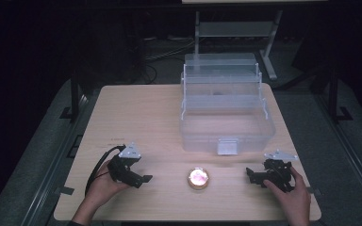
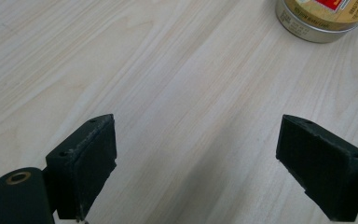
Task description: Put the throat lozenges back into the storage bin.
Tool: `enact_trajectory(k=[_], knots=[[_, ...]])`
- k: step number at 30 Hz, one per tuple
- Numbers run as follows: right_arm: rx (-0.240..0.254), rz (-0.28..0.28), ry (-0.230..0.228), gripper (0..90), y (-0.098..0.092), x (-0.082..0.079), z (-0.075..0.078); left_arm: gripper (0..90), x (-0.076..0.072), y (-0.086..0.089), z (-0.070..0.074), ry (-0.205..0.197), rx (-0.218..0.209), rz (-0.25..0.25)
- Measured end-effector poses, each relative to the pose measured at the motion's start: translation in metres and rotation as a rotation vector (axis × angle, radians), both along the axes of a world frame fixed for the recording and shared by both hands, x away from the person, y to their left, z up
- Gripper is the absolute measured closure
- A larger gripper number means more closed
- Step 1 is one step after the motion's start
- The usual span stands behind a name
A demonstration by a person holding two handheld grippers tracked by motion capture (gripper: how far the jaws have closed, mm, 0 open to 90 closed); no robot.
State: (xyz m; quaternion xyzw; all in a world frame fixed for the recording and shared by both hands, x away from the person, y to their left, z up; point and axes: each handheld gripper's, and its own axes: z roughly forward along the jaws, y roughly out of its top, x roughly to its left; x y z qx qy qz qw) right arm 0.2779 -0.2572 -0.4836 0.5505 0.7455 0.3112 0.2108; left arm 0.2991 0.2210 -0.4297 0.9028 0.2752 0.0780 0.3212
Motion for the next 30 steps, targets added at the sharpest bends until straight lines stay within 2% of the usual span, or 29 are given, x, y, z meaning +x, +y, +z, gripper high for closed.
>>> enact_trajectory(k=[30], knots=[[-0.001, 0.0, 0.0, 0.0, 0.0, 0.0, 0.0, 12.0, 0.008, -0.032, 0.01, 0.016, 0.019, -0.08]])
